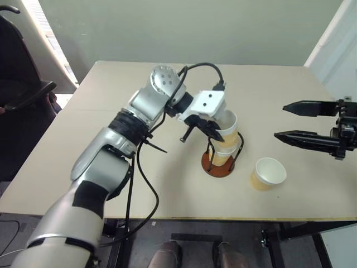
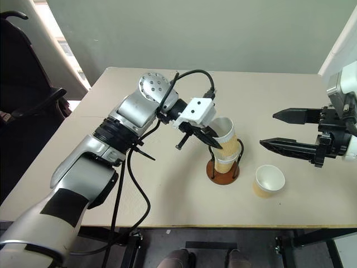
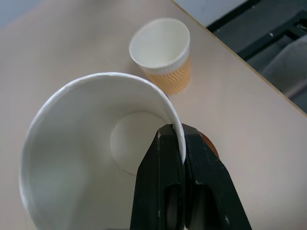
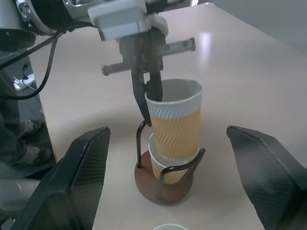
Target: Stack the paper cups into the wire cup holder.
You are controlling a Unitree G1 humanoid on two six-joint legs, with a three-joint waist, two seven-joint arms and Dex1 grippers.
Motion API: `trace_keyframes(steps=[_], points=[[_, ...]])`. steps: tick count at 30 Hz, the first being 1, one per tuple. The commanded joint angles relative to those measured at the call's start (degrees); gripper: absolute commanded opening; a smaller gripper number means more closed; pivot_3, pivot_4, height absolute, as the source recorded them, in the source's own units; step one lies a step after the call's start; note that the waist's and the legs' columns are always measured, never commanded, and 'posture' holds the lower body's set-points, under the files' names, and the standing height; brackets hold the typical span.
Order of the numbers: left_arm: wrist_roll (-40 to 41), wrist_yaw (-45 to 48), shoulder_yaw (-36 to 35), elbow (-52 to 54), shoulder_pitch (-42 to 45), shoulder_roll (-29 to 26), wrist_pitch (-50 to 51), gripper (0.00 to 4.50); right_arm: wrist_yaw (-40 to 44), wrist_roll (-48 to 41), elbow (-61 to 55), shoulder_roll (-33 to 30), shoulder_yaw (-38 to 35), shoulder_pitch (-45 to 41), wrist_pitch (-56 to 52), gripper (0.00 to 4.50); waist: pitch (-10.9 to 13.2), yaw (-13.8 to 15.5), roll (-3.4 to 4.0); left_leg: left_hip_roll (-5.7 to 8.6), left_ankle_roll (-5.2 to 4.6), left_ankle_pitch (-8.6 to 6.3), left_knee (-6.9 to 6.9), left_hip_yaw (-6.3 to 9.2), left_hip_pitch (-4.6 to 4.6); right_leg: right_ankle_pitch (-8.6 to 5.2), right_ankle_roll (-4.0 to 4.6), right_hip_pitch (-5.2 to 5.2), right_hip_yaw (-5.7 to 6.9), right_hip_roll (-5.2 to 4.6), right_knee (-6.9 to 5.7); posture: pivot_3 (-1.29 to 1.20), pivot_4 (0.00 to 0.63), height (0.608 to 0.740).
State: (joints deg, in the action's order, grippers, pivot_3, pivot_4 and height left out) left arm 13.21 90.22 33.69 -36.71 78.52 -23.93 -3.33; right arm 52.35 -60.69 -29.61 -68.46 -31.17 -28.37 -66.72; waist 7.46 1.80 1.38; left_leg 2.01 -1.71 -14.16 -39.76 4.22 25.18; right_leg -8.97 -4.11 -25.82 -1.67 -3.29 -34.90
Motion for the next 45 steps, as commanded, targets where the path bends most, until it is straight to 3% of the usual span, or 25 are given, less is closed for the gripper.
trace_keyframes(steps=[1, 5, 8, 19, 26, 32, 37, 45], points=[[-1.28, 2.28, 0.25, -1.10, 2.45, 0.53, -3.80, 0.04, -0.94, -1.28, -0.91, -1.53, -2.73, 0.36, 0.87, 4.04, 0.00, 0.02, 0.00, 0.00, -0.02, -0.02, -0.04, 0.00, 0.00, -0.01, -0.02, 0.02, 0.00, 0.00, 0.00, 0.00, 0.150, 0.740], [-4.54, 2.28, -0.35, -4.29, 2.94, 2.29, -7.48, 0.04, -1.15, -1.35, -1.02, -1.84, -2.78, 1.30, 1.49, 4.04, 0.00, 0.03, 0.00, 0.01, -0.10, -0.12, -0.28, -0.02, 0.01, -0.01, -0.09, 0.11, -0.01, 0.00, -0.01, 0.00, 0.150, 0.740], [-6.77, 1.97, -1.70, -6.01, 3.44, 3.95, -9.11, 0.67, -1.11, -1.12, -1.21, -2.08, -2.79, 2.00, 1.99, 4.04, 0.00, 0.12, 0.00, 0.03, -0.16, -0.15, -0.33, -0.02, 0.00, -0.01, -0.13, 0.17, -0.01, -0.01, 0.02, 0.00, 0.150, 0.740], [-6.62, 2.19, -8.10, -4.04, 5.19, 6.16, -6.12, 4.47, -1.28, 3.09, -1.64, -4.24, -0.68, 4.77, 5.98, 4.04, -0.01, 0.14, 0.01, 0.06, -0.21, -0.30, -0.32, -0.07, 0.01, -0.11, -0.30, 0.16, -0.08, -0.02, 0.05, 0.00, 0.150, 0.740], [2.73, 2.28, -11.60, 4.16, 2.17, -1.28, 7.19, 4.47, -9.05, -1.83, -4.79, -3.72, 1.49, 4.35, 0.13, 4.04, -0.02, 0.08, 0.04, 0.06, -0.21, -0.30, -0.31, -0.08, 0.01, -0.13, -0.31, 0.12, -0.09, -0.02, 0.03, 0.00, 0.150, 0.740], [12.92, 1.30, -20.73, 19.34, -6.44, -9.35, 24.82, 4.47, -11.63, -1.33, -11.64, -5.41, 5.80, 7.11, -1.44, 4.04, -0.04, -0.03, 0.08, 0.05, -0.18, -0.30, -0.32, -0.10, -0.04, -0.17, -0.35, 0.12, -0.08, 0.01, -0.01, 0.00, 0.150, 0.740], [12.58, -2.26, -24.42, 28.25, -14.81, -17.05, 29.82, 4.47, -13.10, -1.13, -15.64, -5.87, 7.79, 10.41, -2.29, 4.04, -0.06, 0.12, 0.10, 0.11, -0.18, -0.30, -0.33, -0.05, -0.14, -0.22, -0.33, 0.24, -0.10, 0.00, 0.05, 0.00, 0.150, 0.740], [12.23, -5.78, -28.33, 31.07, -20.85, -21.29, 32.74, 4.47, -10.50, 6.72, -14.66, -9.31, 11.98, 16.56, 0.65, 4.04, -0.06, 0.16, 0.10, 0.18, -0.20, -0.27, -0.39, 0.00, -0.26, -0.21, -0.28, 0.37, -0.11, -0.05, 0.01, 0.00, 0.150, 0.740]])
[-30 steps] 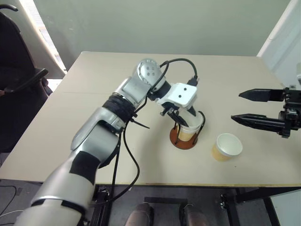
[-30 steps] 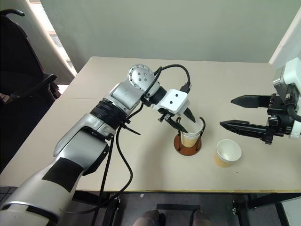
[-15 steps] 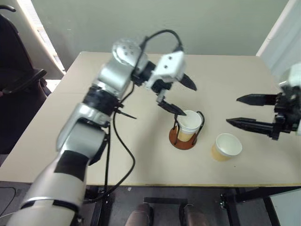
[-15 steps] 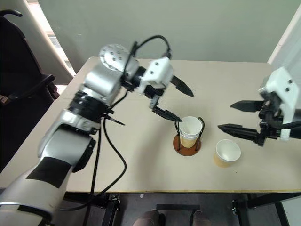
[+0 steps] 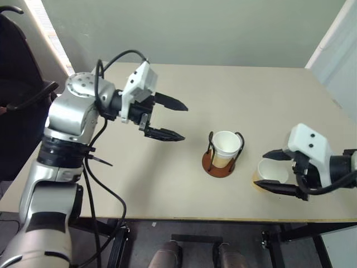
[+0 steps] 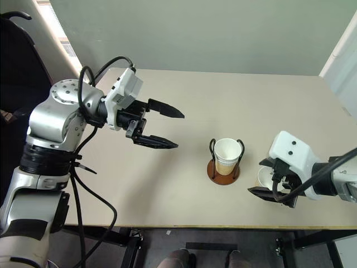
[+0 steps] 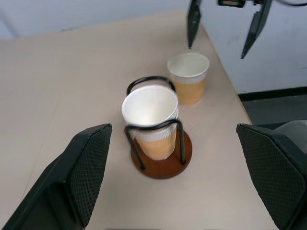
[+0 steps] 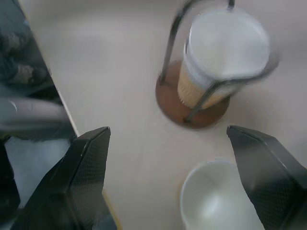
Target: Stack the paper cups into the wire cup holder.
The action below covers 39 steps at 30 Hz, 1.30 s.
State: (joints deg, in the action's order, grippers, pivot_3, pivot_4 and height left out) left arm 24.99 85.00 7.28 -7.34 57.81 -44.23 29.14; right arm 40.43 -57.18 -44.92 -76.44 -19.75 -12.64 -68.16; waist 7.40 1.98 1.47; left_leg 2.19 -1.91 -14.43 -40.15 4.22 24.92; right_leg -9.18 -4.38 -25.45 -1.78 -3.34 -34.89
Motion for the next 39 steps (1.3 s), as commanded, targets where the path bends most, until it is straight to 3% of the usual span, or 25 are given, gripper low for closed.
trace_keyframes(steps=[1, 8, 21, 24, 34, 39], points=[[0.40, -0.59, -1.99, 1.75, -0.45, -1.21, 0.34, 4.47, 2.17, 4.56, 0.98, -1.87, 1.22, 1.69, 3.02, 4.04, 0.00, -0.02, 0.00, 0.00, 0.01, 0.01, 0.00, 0.01, 0.00, 0.00, 0.01, 0.00, 0.00, 0.00, -0.01, 0.00, 0.150, 0.740], [0.43, -1.43, -2.84, 1.75, -1.33, -1.91, 0.42, 4.47, 5.49, 11.83, 3.17, -2.95, 6.45, 2.90, 8.50, 4.04, 0.00, -0.19, 0.00, -0.01, 0.04, 0.00, 0.04, 0.02, 0.00, 0.07, 0.10, -0.03, 0.01, 0.00, -0.01, 0.00, 0.150, 0.740], [0.00, -0.94, -3.40, 1.98, -3.17, -4.14, -1.03, 4.47, 7.76, 26.66, 6.13, 0.37, 25.34, -2.64, 16.21, 4.04, 0.00, -0.35, -0.01, -0.02, 0.03, -0.02, 0.06, 0.05, 0.00, 0.10, 0.11, -0.05, 0.02, 0.01, 0.01, 0.00, 0.150, 0.740], [0.11, -1.20, -3.49, 2.38, -3.41, -4.10, -0.82, 4.50, 8.87, 29.07, 6.89, 0.87, 27.06, -3.44, 17.16, 3.44, 0.00, -0.34, -0.01, -0.03, 0.03, -0.02, 0.07, 0.06, 0.00, 0.11, 0.12, -0.05, 0.02, 0.01, 0.01, 0.00, 0.150, 0.740], [0.72, -1.64, -3.96, 2.61, -3.77, -3.62, -0.95, 4.50, 13.05, 32.29, 8.50, -0.27, 24.59, -3.14, 19.22, 0.03, 0.01, -0.36, -0.01, -0.02, 0.08, -0.04, 0.08, 0.06, 0.01, 0.11, 0.16, -0.05, 0.02, 0.01, 0.02, 0.00, 0.150, 0.740], [1.54, -1.24, -4.24, 2.39, -3.41, -3.56, -0.33, 4.50, 19.51, 31.56, 11.21, -5.04, 18.08, -7.09, 21.89, 0.03, 0.01, -0.41, -0.01, -0.02, 0.14, -0.11, 0.09, 0.07, 0.02, 0.09, 0.20, -0.05, 0.02, 0.01, 0.03, 0.00, 0.150, 0.740]])
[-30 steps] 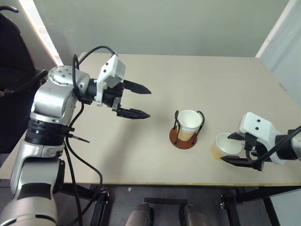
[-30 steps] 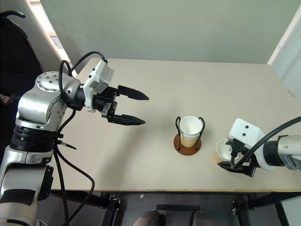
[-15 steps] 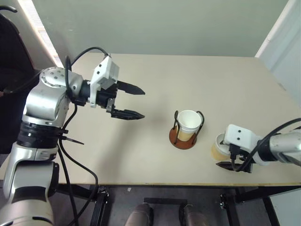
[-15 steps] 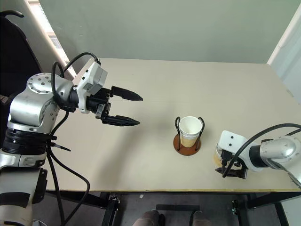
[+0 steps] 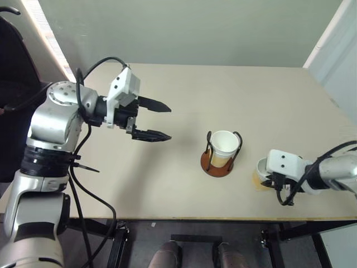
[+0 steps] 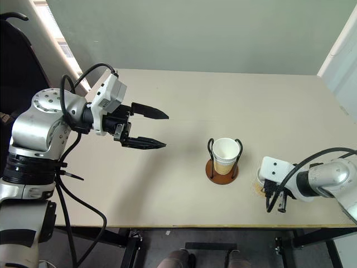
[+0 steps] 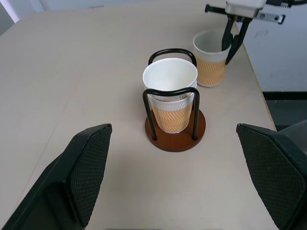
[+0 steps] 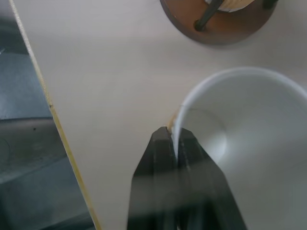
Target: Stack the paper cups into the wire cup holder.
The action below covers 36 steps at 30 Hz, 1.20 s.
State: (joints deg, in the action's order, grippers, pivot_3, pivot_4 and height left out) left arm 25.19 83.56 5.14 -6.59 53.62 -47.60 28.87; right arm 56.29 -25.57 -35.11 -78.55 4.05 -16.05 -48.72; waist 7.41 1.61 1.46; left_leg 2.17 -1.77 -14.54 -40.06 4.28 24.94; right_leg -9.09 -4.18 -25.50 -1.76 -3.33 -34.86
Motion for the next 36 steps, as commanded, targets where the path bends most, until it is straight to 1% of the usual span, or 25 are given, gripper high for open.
trace_keyframes(steps=[1, 3, 5, 7, 8, 11, 13, 15, 20, 26, 30, 36], points=[[1.39, 0.41, -1.99, 1.52, 0.92, -0.12, -0.15, 4.50, 5.74, 0.02, 3.04, -3.97, -5.83, -7.55, 3.92, 0.03, 0.00, -0.07, 0.00, 0.01, 0.03, -0.03, 0.01, -0.01, 0.01, 0.00, 0.02, -0.03, -0.01, 0.00, 0.01, 0.00, 0.150, 0.740], [1.48, 0.69, -1.69, 1.16, 1.41, 0.17, -0.22, 4.50, 9.08, 0.86, 5.54, -4.68, -4.28, -14.57, 6.37, 0.03, 0.00, -0.22, 0.00, 0.01, 0.06, -0.06, 0.02, 0.01, 0.00, -0.01, 0.07, -0.07, -0.02, 0.01, -0.01, 0.00, 0.150, 0.740], [1.40, 0.90, -1.29, 0.67, 2.08, 0.58, -0.30, 4.50, 12.94, 3.71, 7.35, -3.37, 0.34, -23.29, 9.27, 0.03, 0.00, -0.33, 0.00, 0.00, 0.08, -0.06, 0.07, 0.05, 0.00, -0.02, 0.12, -0.13, -0.01, 0.04, -0.04, 0.00, 0.150, 0.740], [1.02, 1.28, -0.78, -0.01, 2.86, 1.09, -0.69, 4.50, 17.48, 6.53, 8.37, 1.59, 6.77, -34.29, 10.89, 0.03, 0.00, -0.49, -0.03, -0.05, 0.10, -0.07, 0.09, 0.16, 0.00, -0.01, 0.18, -0.14, 0.06, 0.09, -0.05, 0.00, 0.150, 0.740], [0.86, 1.42, -0.63, -0.21, 3.11, 1.26, -0.79, 4.50, 19.04, 7.51, 8.90, 3.38, 8.85, -37.69, 11.08, 0.03, 0.00, -0.70, -0.02, -0.08, 0.09, -0.08, 0.06, 0.19, -0.02, -0.01, 0.22, -0.12, 0.08, 0.10, -0.07, 0.00, 0.150, 0.740], [0.67, 1.76, -0.49, -0.36, 3.61, 1.59, -0.79, 4.50, 22.33, 8.93, 9.74, 9.77, 13.79, -45.83, 9.55, 0.03, 0.00, -1.12, -0.02, -0.10, 0.05, -0.05, 0.07, 0.21, 0.02, 0.03, 0.28, -0.21, 0.10, 0.15, -0.09, 0.00, 0.150, 0.740], [0.56, 1.82, -0.36, -0.43, 3.85, 1.77, -0.81, 4.50, 23.51, 10.45, 10.71, 13.76, 16.58, -49.39, 9.47, 0.03, 0.00, -1.28, -0.02, -0.14, 0.07, -0.01, 0.07, 0.20, 0.01, 0.03, 0.29, -0.21, 0.10, 0.16, -0.08, 0.00, 0.150, 0.740], [0.44, 1.83, -0.22, -0.46, 4.01, 1.91, -0.89, 4.50, 24.33, 12.28, 12.12, 16.36, 18.43, -51.16, 10.18, 0.03, 0.00, -1.18, -0.02, -0.15, 0.08, 0.06, 0.08, 0.20, 0.04, 0.01, 0.31, -0.23, 0.13, 0.16, -0.06, 0.00, 0.150, 0.740], [0.43, 1.71, -0.07, -0.18, 4.42, 2.20, -0.68, 4.50, 25.75, 16.93, 16.15, 20.09, 20.96, -52.25, 14.13, 0.03, 0.00, -0.93, -0.02, -0.17, 0.07, 0.07, 0.05, 0.21, 0.08, -0.14, 0.55, -0.19, 0.18, 0.13, 0.00, 0.00, 0.150, 0.740], [0.50, 1.79, -0.29, 0.23, 4.58, 1.95, -0.24, 4.50, 28.65, 18.88, 17.15, 20.67, 20.86, -50.73, 16.71, 0.03, 0.00, -0.95, -0.02, -0.21, 0.12, 0.07, 0.13, 0.21, 0.08, -0.19, 0.61, -0.23, 0.20, 0.15, -0.03, 0.00, 0.150, 0.740], [0.42, 1.75, -0.22, 0.23, 4.67, 2.02, -0.18, 4.50, 29.98, 19.11, 17.04, 21.38, 20.39, -50.46, 17.13, 0.03, 0.00, -0.99, -0.02, -0.22, 0.16, 0.09, 0.12, 0.20, 0.07, -0.31, 0.81, -0.23, 0.21, 0.16, -0.07, 0.00, 0.150, 0.740], [0.17, 1.79, 0.06, -0.17, 4.88, 2.61, -0.47, 4.50, 31.38, 19.64, 16.73, 22.94, 20.92, -50.64, 17.60, 0.03, 0.00, -1.01, -0.02, -0.22, 0.20, 0.12, 0.11, 0.21, 0.05, -0.33, 0.88, -0.23, 0.21, 0.16, -0.10, 0.00, 0.150, 0.740]])
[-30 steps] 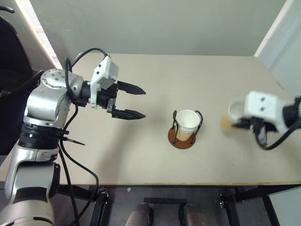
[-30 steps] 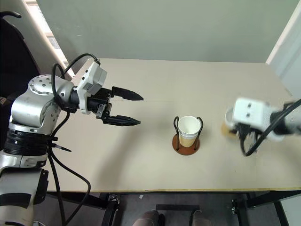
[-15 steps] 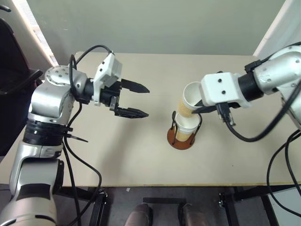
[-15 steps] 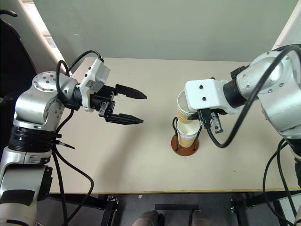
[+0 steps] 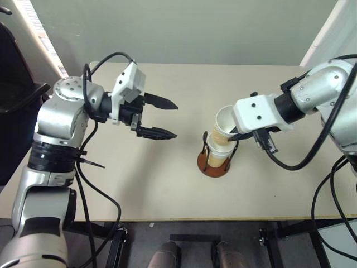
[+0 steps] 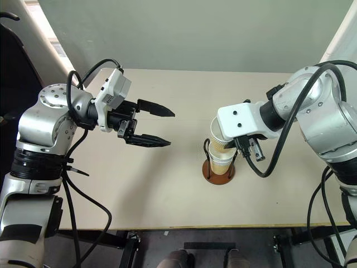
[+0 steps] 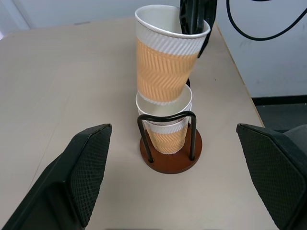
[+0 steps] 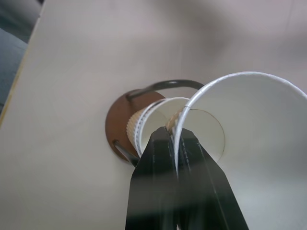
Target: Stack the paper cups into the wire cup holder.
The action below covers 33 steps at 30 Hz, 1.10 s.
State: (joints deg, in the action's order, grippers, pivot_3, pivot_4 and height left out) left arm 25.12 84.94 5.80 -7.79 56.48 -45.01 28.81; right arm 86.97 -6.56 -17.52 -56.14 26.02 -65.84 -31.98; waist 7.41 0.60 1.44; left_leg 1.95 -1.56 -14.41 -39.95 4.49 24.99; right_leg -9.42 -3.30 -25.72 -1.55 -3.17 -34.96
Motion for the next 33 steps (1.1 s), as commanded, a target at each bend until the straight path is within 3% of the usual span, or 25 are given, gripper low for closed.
trace_keyframes(steps=[1, 10, 14, 21, 26, 33], points=[[0.22, 0.42, -0.58, 1.00, 2.02, 0.08, -0.43, 4.50, 0.83, 0.88, -0.83, 0.79, -0.87, -0.79, 1.06, 0.03, 0.00, 0.00, 0.00, 0.00, 0.00, 0.00, 0.00, 0.00, 0.00, 0.00, 0.00, 0.00, 0.00, 0.00, 0.00, 0.00, 0.150, 0.740], [-0.23, 0.81, -0.44, 1.15, 2.00, 0.25, -0.58, 4.50, 2.05, 6.22, 1.60, 1.85, 1.09, 1.89, 7.60, 0.03, 0.00, -0.03, 0.00, 0.00, 0.00, 0.00, 0.00, 0.00, 0.00, 0.04, -0.06, 0.00, 0.00, 0.00, 0.00, 0.00, 0.150, 0.740], [-0.23, 0.93, -0.40, 1.59, 1.84, 0.20, -0.38, 4.50, 2.76, 7.07, 2.54, 2.83, 1.22, 2.02, 8.52, 0.90, 0.00, -0.07, 0.00, -0.01, 0.01, 0.00, 0.01, 0.01, 0.00, 0.05, -0.07, 0.00, 0.00, 0.00, -0.01, 0.00, 0.150, 0.740], [-0.36, 1.03, -0.29, 1.79, 1.75, 0.52, -0.32, 4.50, 2.93, 6.12, 3.60, 5.12, -0.34, 0.79, 6.34, 3.36, 0.00, -0.08, 0.00, -0.01, 0.01, 0.00, 0.00, 0.00, 0.00, 0.05, -0.05, 0.00, 0.01, 0.00, 0.00, 0.00, 0.150, 0.740], [-0.31, 0.50, -0.73, 1.73, 1.28, 0.86, -0.59, 4.50, -1.55, -0.61, 3.01, 9.92, -6.36, -1.65, -9.88, 3.36, 0.00, -0.19, 0.01, -0.01, 0.04, 0.02, 0.02, 0.00, -0.01, 0.03, -0.01, -0.01, 0.00, 0.01, -0.01, 0.00, 0.150, 0.740], [0.03, -1.21, -1.66, 1.82, 0.24, 0.76, 0.25, 4.50, -11.86, -8.41, -0.89, 8.77, -19.45, 4.05, -29.04, 3.36, 0.00, 0.33, -0.01, 0.02, 0.05, 0.02, 0.01, 0.02, 0.00, -0.17, 0.31, 0.10, 0.01, 0.00, 0.08, 0.00, 0.150, 0.740]])
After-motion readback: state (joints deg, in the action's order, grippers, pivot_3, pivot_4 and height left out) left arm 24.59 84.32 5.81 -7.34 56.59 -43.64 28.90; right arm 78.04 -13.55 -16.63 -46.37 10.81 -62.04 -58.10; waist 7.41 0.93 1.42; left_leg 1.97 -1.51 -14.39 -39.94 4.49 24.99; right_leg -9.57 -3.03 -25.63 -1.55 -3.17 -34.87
